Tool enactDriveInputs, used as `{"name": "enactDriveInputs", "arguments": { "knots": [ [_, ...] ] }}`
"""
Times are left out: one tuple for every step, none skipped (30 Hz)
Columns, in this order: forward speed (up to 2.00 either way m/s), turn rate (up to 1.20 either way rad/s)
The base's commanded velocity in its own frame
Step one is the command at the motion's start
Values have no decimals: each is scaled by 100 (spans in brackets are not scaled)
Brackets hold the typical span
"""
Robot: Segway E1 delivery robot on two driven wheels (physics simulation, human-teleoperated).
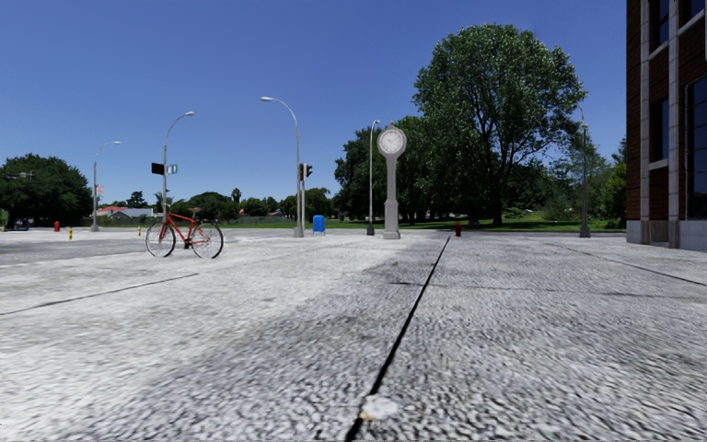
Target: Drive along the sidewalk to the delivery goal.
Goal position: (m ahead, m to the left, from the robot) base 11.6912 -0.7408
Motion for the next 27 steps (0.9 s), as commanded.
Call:
{"name": "enactDriveInputs", "arguments": {
  "knots": [
    [200, 0],
    [200, 0],
    [200, 0],
    [200, 0],
    [200, 0],
    [200, 0],
    [200, 0],
    [200, 0],
    [200, 0],
    [200, 0],
    [200, 0],
    [200, 0],
    [200, 0],
    [200, 0],
    [200, 0],
    [200, 0],
    [200, 0],
    [200, 0],
    [200, 0],
    [200, 0],
    [200, 0],
    [200, 0],
    [200, 0],
    [200, 0],
    [200, 0],
    [200, 0],
    [200, 0]
  ]
}}
